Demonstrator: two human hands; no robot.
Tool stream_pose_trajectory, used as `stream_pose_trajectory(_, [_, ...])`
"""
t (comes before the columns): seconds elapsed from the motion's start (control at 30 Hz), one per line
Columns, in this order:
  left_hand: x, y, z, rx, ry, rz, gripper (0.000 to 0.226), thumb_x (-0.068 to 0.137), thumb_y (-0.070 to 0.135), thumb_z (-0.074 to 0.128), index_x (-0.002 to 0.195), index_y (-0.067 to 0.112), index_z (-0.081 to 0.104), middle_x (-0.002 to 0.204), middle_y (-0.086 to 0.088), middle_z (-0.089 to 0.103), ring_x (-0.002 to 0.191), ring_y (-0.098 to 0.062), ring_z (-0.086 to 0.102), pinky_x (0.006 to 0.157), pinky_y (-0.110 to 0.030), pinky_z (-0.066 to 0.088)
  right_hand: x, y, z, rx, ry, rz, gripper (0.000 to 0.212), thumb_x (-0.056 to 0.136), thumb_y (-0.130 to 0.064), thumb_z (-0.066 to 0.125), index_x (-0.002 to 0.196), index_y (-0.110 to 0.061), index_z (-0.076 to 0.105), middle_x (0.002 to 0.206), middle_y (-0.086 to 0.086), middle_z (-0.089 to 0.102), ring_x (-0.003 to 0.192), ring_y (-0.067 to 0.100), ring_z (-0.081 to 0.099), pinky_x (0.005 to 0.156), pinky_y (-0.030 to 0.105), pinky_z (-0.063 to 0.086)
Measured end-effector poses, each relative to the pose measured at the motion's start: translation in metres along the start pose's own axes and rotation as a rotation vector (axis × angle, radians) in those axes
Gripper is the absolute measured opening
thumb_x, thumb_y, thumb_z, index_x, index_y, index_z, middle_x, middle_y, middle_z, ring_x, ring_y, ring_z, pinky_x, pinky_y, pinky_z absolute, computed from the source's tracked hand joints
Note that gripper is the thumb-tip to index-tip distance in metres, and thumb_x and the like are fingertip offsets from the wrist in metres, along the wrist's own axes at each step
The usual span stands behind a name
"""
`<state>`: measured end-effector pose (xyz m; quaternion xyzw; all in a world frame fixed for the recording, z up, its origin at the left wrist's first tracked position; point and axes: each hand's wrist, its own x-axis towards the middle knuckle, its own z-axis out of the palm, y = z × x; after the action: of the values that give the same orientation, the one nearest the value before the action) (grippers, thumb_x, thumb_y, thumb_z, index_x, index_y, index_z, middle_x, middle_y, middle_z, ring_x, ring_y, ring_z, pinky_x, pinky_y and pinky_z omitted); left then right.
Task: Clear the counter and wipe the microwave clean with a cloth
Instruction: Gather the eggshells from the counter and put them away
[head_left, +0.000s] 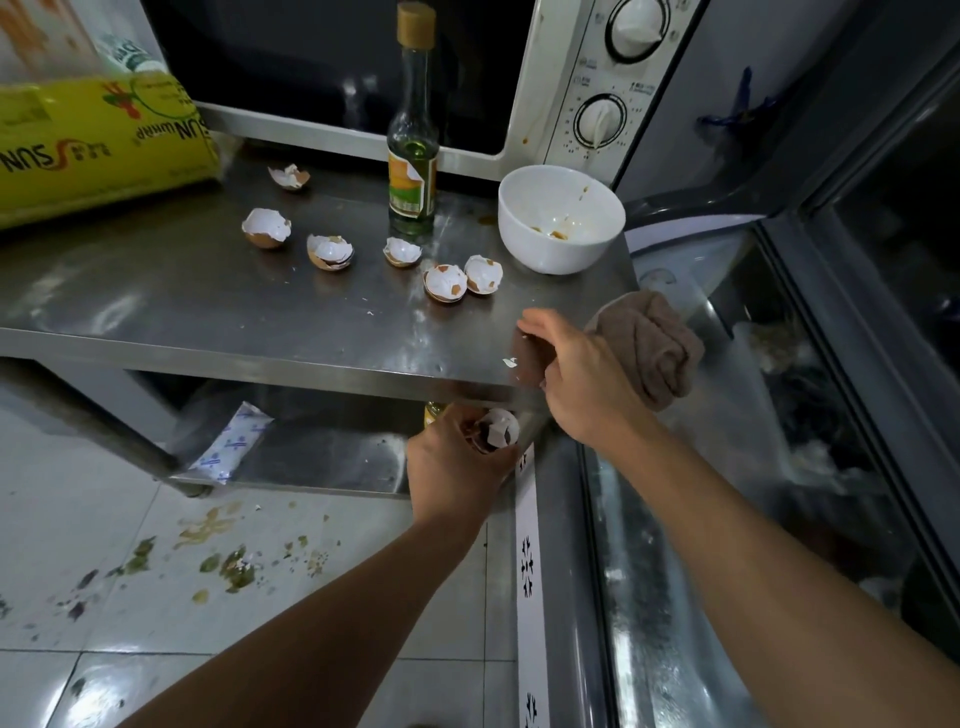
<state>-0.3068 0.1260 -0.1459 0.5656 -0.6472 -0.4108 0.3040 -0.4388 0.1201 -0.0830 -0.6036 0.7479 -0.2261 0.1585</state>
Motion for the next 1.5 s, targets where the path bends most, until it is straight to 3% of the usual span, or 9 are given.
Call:
stream_pose_trajectory(0.13, [0.002,-0.002,-0.003,0.006,0.006,0.0,0.039,0.068,0.02,0.081,0.104,0.015,0.067,0.096,0.001,0.071,0.079,-0.005,0.062,0.063,0.002,0.037,-0.015,-0.001,0.006,0.011,-0.007,-0.053,0.049,0.086,0.01,0.037,0.13,-0.009,0.048,0.127,0.008,0.059,0.12,0.021,0.054,0.102,0.037,0.043])
stream_pose_trajectory(0.43, [0.004,0.008,-0.002,0.053,0.048,-0.023,0.035,0.07,0.024,0.078,0.102,0.011,0.068,0.094,-0.003,0.073,0.085,-0.015,0.066,0.074,-0.015,0.043,-0.043,-0.011,0.006,0.043,-0.011,-0.13,0.062,0.076,0.022,0.034,0.128,-0.006,0.051,0.128,0.001,0.06,0.119,0.012,0.055,0.1,0.017,0.039])
stream_pose_trajectory(0.6, [0.003,0.008,-0.003,0.031,0.042,-0.049,0.037,0.07,0.024,0.078,0.103,0.013,0.067,0.094,-0.001,0.072,0.086,-0.013,0.065,0.077,-0.019,0.047,-0.046,-0.011,0.002,0.132,0.047,-0.106,0.06,0.073,0.023,0.034,0.122,-0.004,0.055,0.121,0.0,0.065,0.067,-0.016,0.056,0.065,-0.001,0.036])
stream_pose_trajectory(0.73, [0.004,0.007,-0.003,0.028,0.038,-0.054,0.039,0.069,0.025,0.079,0.105,0.013,0.068,0.095,-0.001,0.072,0.085,-0.012,0.064,0.074,-0.014,0.044,-0.043,-0.012,0.006,0.063,0.079,-0.059,0.062,0.076,0.022,0.033,0.128,-0.007,0.049,0.127,0.001,0.061,0.114,0.013,0.058,0.094,0.013,0.039])
stream_pose_trajectory(0.87, [0.004,0.007,-0.006,0.056,0.029,-0.044,0.039,0.07,0.028,0.079,0.105,0.014,0.067,0.094,0.001,0.072,0.079,-0.006,0.06,0.061,-0.004,0.036,-0.049,-0.014,0.01,0.077,0.021,-0.092,0.058,0.078,0.019,0.035,0.126,-0.01,0.049,0.126,-0.005,0.062,0.11,0.021,0.058,0.095,0.03,0.042])
stream_pose_trajectory(0.97, [0.002,0.008,-0.01,0.097,0.023,-0.021,0.043,0.071,0.031,0.079,0.109,0.016,0.067,0.097,0.002,0.072,0.079,-0.003,0.06,0.067,-0.004,0.036,-0.05,-0.014,0.005,0.105,0.022,-0.091,0.057,0.077,0.019,0.035,0.124,-0.009,0.051,0.122,-0.006,0.064,0.093,0.008,0.061,0.082,0.014,0.039])
stream_pose_trajectory(1.07, [0.001,0.012,-0.017,0.11,0.017,0.005,0.039,0.069,0.029,0.08,0.105,0.015,0.068,0.095,0.002,0.072,0.075,-0.002,0.057,0.069,-0.005,0.036,-0.047,-0.017,-0.002,0.16,0.047,-0.077,0.059,0.077,0.023,0.032,0.125,-0.006,0.05,0.125,0.004,0.062,0.11,0.007,0.059,0.09,0.001,0.036])
stream_pose_trajectory(1.3, [-0.005,0.028,-0.044,0.09,0.008,0.072,0.031,0.069,0.02,0.081,0.098,0.015,0.069,0.085,0.009,0.067,0.062,0.01,0.05,0.06,0.006,0.036,-0.03,-0.025,-0.014,0.108,0.071,-0.03,0.056,0.083,0.019,0.035,0.129,-0.011,0.048,0.125,0.005,0.056,0.117,0.009,0.051,0.095,0.011,0.033])
stream_pose_trajectory(1.5, [0.007,0.046,-0.078,0.207,-0.018,0.082,0.031,0.075,0.025,0.075,0.103,0.016,0.065,0.095,0.001,0.07,0.085,-0.011,0.065,0.078,-0.028,0.055,0.0,-0.033,-0.021,0.081,0.057,0.069,0.049,0.088,0.01,0.039,0.127,-0.018,0.048,0.126,0.001,0.055,0.117,0.012,0.05,0.088,0.019,0.037])
